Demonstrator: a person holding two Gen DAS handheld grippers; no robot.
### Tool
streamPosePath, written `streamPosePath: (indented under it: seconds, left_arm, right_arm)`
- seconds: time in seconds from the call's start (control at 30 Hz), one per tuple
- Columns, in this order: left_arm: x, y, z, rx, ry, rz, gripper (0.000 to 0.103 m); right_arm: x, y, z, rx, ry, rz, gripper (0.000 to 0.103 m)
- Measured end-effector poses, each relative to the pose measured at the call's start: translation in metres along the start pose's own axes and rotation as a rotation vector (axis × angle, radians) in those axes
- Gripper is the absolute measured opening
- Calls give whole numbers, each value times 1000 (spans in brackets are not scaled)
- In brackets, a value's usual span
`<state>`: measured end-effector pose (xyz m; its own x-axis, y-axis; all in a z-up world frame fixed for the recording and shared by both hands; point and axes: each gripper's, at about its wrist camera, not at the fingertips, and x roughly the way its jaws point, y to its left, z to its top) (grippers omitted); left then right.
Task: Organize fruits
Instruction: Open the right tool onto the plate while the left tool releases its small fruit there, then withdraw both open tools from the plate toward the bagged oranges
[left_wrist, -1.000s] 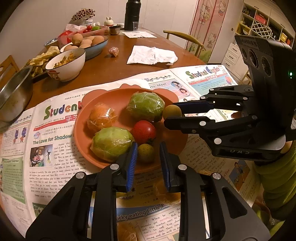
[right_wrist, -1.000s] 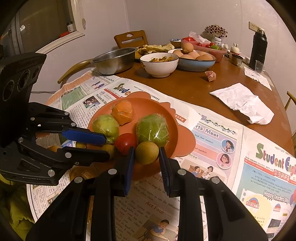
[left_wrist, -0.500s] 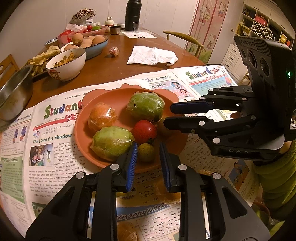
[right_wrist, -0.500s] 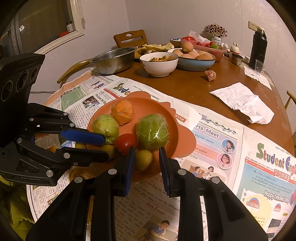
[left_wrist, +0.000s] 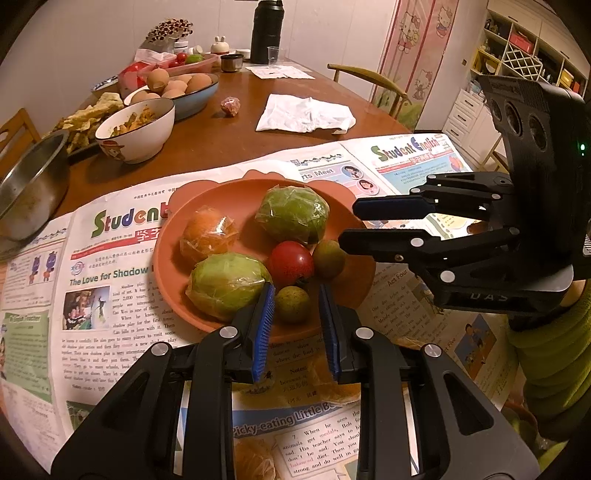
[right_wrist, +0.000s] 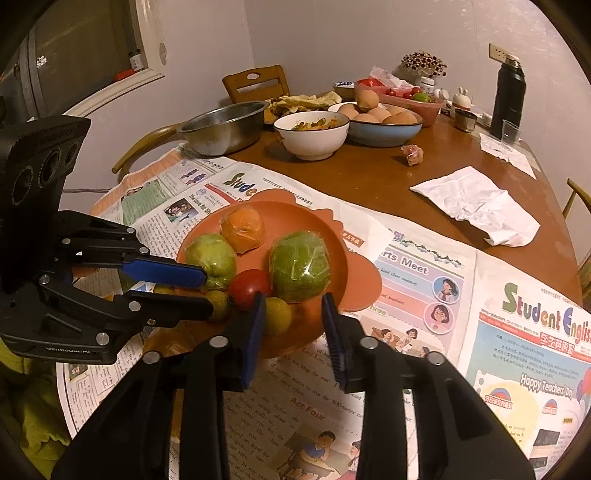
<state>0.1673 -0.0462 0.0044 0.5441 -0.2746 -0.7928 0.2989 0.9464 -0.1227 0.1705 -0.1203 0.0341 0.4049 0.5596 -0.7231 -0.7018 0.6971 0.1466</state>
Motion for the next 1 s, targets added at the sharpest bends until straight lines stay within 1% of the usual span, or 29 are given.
streamPosePath:
  seconds: [0.07, 0.23, 0.33, 0.37, 0.47, 0.53, 0.63, 0.7, 0.83, 1.0]
  left_arm:
    - [-1, 0, 0, -2, -4, -1, 21]
    - [-4, 0, -1, -7, -12, -2, 27]
    - [-5, 0, -1, -7, -17, -2, 29]
    - [-6, 0, 0, -6, -20, -2, 30]
    - [-10, 0, -1, -8, -27, -3, 32]
    - [-12, -1, -2, -9, -32, -3, 34]
    - [-15, -1, -2, -9, -39, -2, 36]
    - [-17, -1, -2, -11, -43, 1, 36]
    - [-23, 0, -3, -12, -57, 7, 41]
    - [-30, 1, -3, -19, -77, 21, 44]
  right_arm:
    - [-3, -1, 0, 6, -6, 1, 35]
    - [-11, 0, 0, 11, -21, -12, 45]
    - [-16, 0, -1, 15, -30, -17, 50]
    - [-17, 0, -1, 17, -33, -20, 51]
    - [-20, 0, -1, 21, -37, -30, 52]
    - [-23, 0, -1, 29, -44, -34, 57]
    - [-26, 0, -1, 32, -53, -39, 59]
    - [-28, 1, -1, 31, -56, -46, 63]
    - [-33, 1, 0, 34, -69, -57, 67]
    - [-39, 3, 1, 35, -83, -61, 70]
